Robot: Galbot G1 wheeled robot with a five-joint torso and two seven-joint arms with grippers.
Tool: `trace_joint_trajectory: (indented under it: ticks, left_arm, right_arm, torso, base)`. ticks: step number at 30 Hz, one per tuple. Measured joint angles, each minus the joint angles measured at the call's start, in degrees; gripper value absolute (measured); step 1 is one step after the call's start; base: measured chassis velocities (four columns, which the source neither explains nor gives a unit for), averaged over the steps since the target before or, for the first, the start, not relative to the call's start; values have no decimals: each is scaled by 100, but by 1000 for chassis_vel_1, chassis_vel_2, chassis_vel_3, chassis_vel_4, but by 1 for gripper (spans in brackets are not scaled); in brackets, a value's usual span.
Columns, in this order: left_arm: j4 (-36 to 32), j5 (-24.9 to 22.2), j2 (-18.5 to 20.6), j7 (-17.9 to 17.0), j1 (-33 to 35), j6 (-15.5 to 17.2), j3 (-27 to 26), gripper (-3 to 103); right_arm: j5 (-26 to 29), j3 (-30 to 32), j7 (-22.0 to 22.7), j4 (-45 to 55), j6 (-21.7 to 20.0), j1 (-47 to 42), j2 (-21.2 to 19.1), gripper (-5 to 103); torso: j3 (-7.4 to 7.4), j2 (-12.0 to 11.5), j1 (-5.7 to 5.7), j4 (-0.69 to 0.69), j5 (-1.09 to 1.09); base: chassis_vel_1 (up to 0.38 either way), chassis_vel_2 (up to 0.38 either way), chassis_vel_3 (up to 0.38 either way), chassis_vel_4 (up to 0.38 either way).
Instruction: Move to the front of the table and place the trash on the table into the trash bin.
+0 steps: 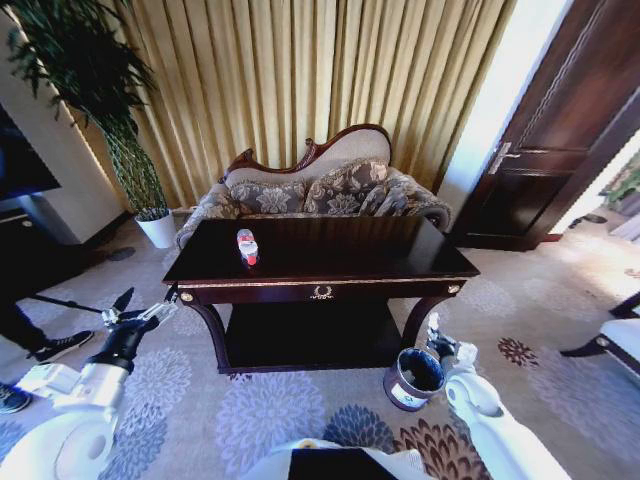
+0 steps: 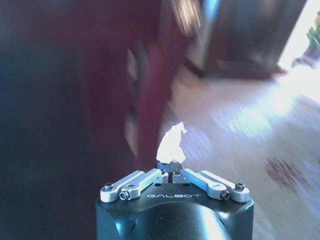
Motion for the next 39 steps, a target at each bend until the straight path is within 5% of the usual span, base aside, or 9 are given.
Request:
trace_joint_trajectory:
  ticks: [6, 12, 39]
  left_arm:
    - [-57, 39, -24, -5, 75, -12, -6, 100]
    - [-108, 120, -99, 2, 167, -105, 21, 100]
    - [-361, 118, -178, 4, 310, -181, -61, 100]
  right_arm:
    - [-467, -159, -136, -2060, 273, 849, 258, 0]
    - [-636, -193, -184, -2415, 408, 1164, 464, -1]
    - [-795, -152, -156, -2131, 470, 1124, 580, 90]
  torso:
    - [2, -3, 4, -1, 2]
    - [1, -2, 3, 0, 0]
    - [1, -1, 3, -1, 0]
  base:
    - [0, 0, 0, 0]
    - [0, 0, 0, 0]
    - [0, 0, 0, 0]
